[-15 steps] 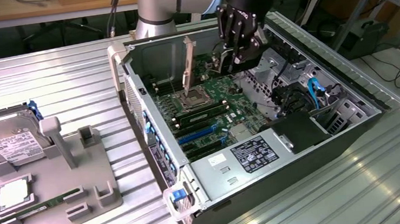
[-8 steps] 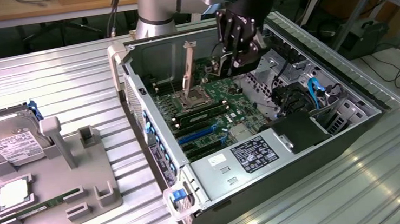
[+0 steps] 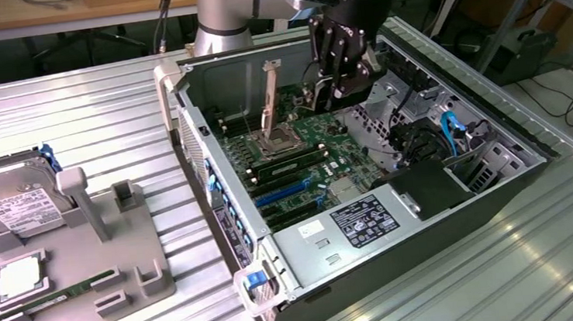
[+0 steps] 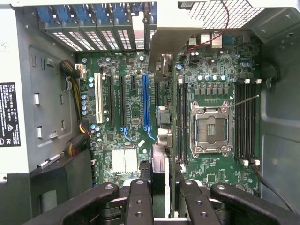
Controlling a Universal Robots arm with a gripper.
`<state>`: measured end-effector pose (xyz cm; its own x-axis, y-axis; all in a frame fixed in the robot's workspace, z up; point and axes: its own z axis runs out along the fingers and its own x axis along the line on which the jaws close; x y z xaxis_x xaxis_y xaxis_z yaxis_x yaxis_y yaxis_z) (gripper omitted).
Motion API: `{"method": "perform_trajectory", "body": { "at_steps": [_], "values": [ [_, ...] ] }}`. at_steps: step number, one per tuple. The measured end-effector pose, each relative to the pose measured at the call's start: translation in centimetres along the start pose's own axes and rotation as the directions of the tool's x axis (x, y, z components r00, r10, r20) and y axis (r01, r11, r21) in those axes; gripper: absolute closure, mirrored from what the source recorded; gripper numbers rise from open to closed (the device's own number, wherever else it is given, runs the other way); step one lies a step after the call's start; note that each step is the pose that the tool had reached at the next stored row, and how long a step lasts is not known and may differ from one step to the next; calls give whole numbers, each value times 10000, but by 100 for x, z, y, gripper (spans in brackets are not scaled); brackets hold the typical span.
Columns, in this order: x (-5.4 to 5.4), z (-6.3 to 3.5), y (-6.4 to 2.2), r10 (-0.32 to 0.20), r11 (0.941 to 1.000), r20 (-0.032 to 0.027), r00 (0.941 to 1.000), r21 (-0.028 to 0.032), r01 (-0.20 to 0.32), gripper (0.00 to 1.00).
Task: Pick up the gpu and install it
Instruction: 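Insert the gpu into the slot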
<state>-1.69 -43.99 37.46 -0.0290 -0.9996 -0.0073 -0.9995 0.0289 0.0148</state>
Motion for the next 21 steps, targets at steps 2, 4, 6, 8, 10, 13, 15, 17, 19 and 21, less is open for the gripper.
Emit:
{"method": "perform_trajectory", "body": {
  "at_steps": [2,4,6,8,10,13,15,17,19,21],
  "values": [
    [0,4,0,0,10000,0,10000,0,0,73],
    [0,13,0,0,10000,2,10000,0,0,73],
    [0,23,0,0,10000,1,10000,0,0,73],
    [0,33,-1,-1,10000,2,10000,0,1,73],
    [0,43,-1,0,10000,1,10000,0,0,73],
    [0,58,-1,0,10000,1,10000,0,0,73],
    [0,67,-1,0,10000,2,10000,0,0,73],
    [1,79,-1,0,10000,3,10000,0,0,73],
    [1,91,-1,0,10000,2,10000,0,0,73],
    [1,102,-1,0,10000,2,10000,0,0,73]
  ]
}}
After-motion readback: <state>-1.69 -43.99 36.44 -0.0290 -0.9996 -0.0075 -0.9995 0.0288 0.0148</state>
